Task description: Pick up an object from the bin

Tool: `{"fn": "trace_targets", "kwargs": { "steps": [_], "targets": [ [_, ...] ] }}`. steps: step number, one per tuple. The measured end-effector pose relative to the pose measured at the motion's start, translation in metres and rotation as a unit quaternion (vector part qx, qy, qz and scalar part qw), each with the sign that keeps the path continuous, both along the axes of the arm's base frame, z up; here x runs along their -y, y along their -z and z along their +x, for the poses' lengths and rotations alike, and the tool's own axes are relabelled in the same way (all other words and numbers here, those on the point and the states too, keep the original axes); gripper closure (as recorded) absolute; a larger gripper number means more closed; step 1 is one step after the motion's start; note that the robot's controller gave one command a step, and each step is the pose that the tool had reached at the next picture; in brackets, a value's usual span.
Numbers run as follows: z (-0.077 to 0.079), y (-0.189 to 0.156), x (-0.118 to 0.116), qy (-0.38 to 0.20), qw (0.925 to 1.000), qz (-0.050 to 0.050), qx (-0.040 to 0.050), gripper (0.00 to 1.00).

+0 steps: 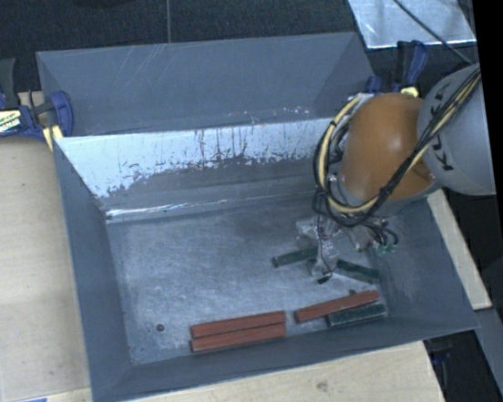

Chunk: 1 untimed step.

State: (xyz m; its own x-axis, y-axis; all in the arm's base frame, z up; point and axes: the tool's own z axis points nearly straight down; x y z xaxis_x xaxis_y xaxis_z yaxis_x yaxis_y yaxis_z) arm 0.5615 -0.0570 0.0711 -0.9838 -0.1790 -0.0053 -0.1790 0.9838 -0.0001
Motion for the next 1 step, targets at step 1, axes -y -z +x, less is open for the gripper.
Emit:
{"fn": "trace_targets", "kwargs": {
  "steps": [1],
  "targets": [
    [0.0576, -0.1462, -0.0078, -0.062, 0.9980, -0.001, 0.0008, 1.00]
  ]
}}
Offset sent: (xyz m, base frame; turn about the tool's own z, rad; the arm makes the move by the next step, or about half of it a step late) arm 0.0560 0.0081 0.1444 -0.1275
